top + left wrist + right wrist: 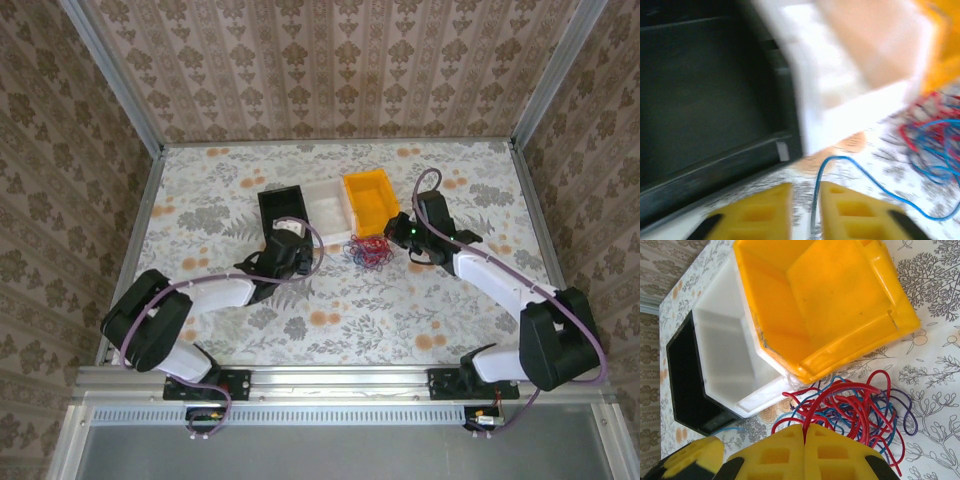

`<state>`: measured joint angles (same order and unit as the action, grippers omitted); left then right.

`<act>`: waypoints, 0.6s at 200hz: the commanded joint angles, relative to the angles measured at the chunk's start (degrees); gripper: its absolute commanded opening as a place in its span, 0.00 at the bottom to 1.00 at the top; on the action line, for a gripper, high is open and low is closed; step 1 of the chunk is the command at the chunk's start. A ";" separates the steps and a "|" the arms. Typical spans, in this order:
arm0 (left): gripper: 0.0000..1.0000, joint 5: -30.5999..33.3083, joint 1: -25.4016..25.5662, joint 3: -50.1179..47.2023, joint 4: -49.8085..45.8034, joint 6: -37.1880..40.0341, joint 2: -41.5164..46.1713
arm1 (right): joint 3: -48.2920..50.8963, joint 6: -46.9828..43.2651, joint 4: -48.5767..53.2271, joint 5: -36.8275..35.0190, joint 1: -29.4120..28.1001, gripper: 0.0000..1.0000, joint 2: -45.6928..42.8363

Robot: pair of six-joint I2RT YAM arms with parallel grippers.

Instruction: Untangle the cables

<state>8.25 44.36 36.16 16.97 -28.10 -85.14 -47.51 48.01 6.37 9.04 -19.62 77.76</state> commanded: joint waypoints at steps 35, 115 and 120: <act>0.86 -20.37 3.37 9.08 6.26 6.04 -7.23 | -1.35 -0.05 -1.17 3.50 0.17 0.00 1.61; 0.89 -24.26 4.59 19.51 10.77 3.92 -22.87 | -2.69 -0.74 -0.05 5.38 0.72 0.00 0.80; 0.89 -23.81 4.75 20.06 10.71 3.98 -23.50 | -2.61 -0.73 -0.05 5.52 0.72 0.00 0.74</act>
<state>-14.96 48.69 53.54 24.32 -23.16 -106.39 -48.80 47.99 6.20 12.95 -19.25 78.91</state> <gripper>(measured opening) 0.884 0.062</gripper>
